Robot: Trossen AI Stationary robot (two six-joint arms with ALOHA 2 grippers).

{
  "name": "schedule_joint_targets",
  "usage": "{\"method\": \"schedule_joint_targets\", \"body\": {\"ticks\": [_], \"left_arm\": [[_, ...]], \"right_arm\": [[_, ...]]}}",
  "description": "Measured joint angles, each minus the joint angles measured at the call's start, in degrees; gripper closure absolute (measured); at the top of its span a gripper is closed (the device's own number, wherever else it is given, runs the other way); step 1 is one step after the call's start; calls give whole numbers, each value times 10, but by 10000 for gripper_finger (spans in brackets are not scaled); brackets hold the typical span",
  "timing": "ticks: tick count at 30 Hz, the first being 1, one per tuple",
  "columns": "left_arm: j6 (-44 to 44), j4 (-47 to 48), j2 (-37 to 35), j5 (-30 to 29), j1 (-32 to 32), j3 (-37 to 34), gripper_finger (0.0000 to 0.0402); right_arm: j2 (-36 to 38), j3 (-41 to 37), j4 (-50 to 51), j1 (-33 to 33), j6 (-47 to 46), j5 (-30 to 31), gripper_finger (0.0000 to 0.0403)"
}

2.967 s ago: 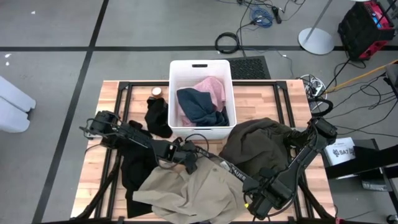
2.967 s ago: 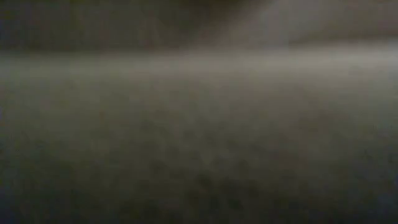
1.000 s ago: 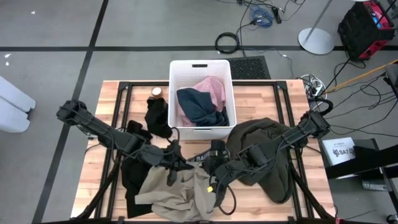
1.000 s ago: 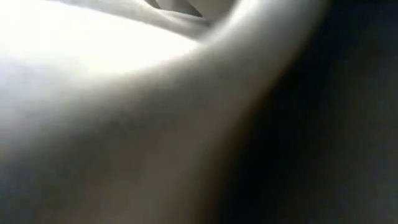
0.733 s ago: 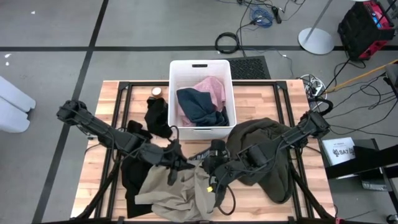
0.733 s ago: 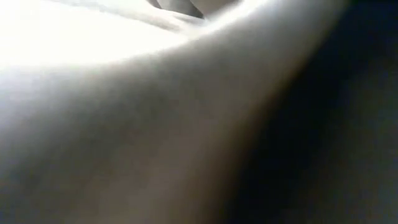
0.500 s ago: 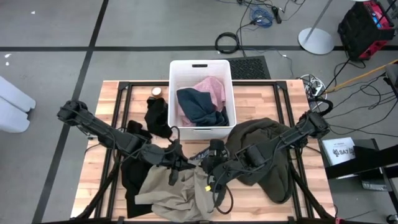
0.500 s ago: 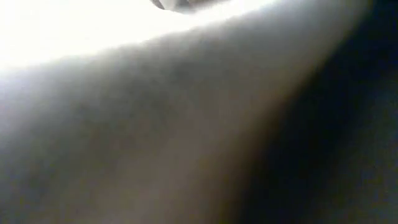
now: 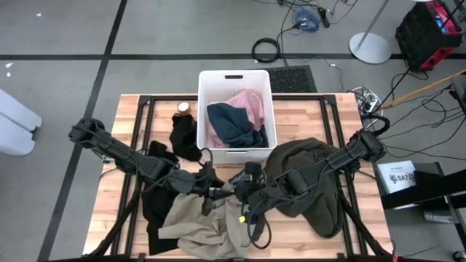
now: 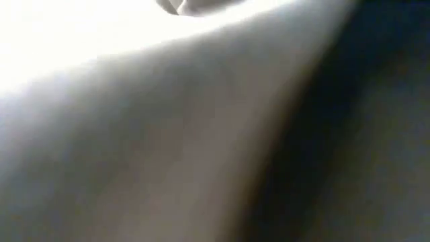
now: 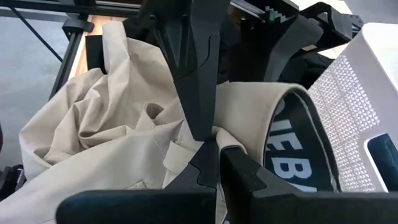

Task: Fold laundry
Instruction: Fold the light brown short pants

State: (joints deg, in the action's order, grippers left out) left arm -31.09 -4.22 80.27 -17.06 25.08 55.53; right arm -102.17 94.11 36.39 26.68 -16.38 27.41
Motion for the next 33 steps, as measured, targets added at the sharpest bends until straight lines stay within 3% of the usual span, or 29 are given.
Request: {"method": "schedule_joint_targets", "body": {"ticks": [13, 16, 20, 26, 33], "left_arm": [[10, -15, 43, 31, 0, 1, 250], [31, -14, 44, 20, 0, 1, 283], [35, -10, 44, 9, 0, 1, 368], [35, -9, 44, 4, 2, 1, 370], [43, 6, 43, 4, 5, 0, 370]], "right_arm": [[0, 0, -14, -9, 7, -5, 403], [0, 0, -12, -8, 7, -6, 403], [0, 0, -2, -9, 18, -5, 394], [0, 2, 17, -9, 98, -25, 319], [0, 92, 137, -4, 63, -26, 205]]}}
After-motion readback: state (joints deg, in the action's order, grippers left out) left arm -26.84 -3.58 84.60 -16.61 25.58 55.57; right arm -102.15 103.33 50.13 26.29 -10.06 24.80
